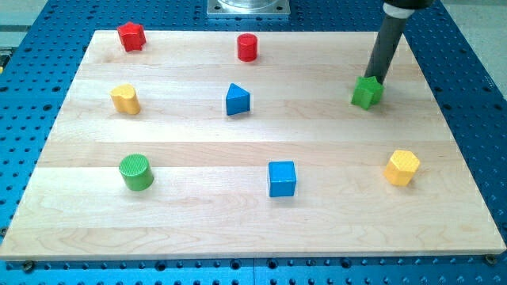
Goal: Move the green star into the yellow hexagon
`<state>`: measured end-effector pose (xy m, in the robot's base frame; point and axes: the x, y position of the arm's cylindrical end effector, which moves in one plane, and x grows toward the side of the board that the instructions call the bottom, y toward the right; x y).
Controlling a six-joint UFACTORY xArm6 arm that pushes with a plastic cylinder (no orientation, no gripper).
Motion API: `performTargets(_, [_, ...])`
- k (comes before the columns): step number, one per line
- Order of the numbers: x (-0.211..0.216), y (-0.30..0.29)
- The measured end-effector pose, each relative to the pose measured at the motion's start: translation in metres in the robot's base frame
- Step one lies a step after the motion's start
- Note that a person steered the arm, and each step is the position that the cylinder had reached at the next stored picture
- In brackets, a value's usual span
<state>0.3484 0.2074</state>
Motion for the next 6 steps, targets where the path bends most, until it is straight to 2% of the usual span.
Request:
performTargets(1, [0.021,-0.016])
performTargets(2, [-0.003,-0.031])
performTargets(3, [0.054,-0.031])
performTargets(4, [0.089,-0.028])
performTargets(6, [0.119,-0.016])
